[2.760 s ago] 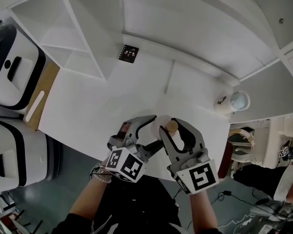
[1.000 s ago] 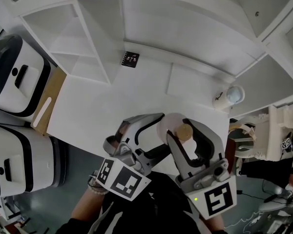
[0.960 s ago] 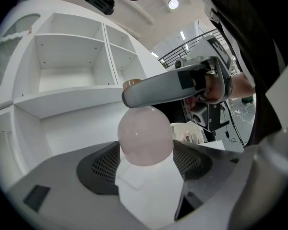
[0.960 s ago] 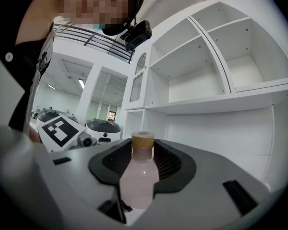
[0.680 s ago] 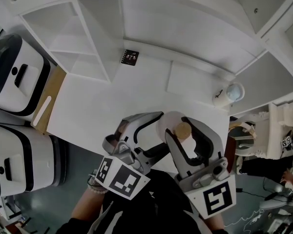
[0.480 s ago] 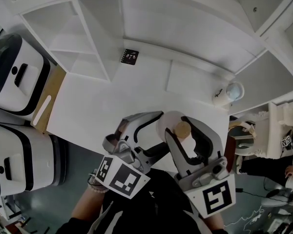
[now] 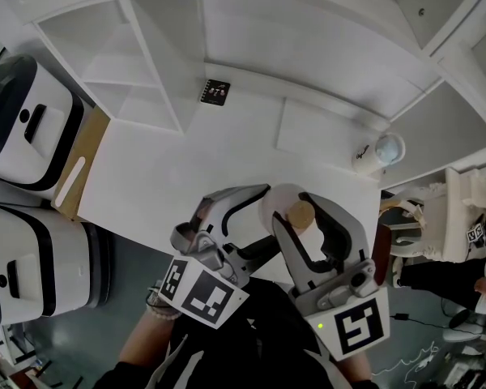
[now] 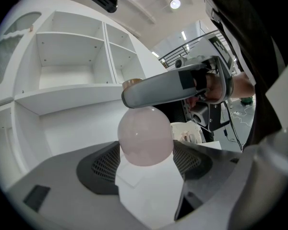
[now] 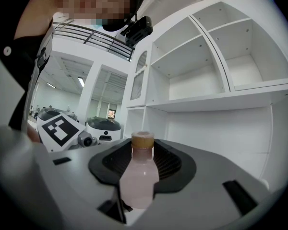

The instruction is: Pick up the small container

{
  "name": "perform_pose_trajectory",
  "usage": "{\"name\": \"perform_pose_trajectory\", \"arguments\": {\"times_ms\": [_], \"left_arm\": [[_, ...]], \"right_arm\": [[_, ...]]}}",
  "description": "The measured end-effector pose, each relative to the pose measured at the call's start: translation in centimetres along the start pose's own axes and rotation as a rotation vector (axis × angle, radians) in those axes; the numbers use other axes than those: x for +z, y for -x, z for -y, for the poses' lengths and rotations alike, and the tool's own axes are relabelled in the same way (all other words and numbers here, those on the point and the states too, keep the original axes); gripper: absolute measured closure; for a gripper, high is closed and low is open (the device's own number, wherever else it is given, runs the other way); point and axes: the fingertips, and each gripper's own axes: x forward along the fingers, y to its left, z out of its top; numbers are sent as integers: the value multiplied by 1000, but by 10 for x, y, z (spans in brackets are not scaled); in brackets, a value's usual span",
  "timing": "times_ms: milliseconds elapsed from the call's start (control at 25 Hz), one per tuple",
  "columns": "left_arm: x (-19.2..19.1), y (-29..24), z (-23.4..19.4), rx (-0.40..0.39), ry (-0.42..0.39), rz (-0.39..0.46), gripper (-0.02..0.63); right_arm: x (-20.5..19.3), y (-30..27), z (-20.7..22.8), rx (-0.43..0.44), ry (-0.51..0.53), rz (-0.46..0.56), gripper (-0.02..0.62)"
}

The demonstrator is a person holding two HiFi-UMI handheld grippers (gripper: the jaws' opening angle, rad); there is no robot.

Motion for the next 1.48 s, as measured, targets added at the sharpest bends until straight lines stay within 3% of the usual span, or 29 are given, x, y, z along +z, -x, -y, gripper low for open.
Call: {"name": "perform_pose_trajectory", "arguments": {"times_ms": [1480], "left_arm": [[-5,-8,-1,-7,4,4,259]], "right_arm": [[-7,-3,5,-5,2,-19,449]]}}
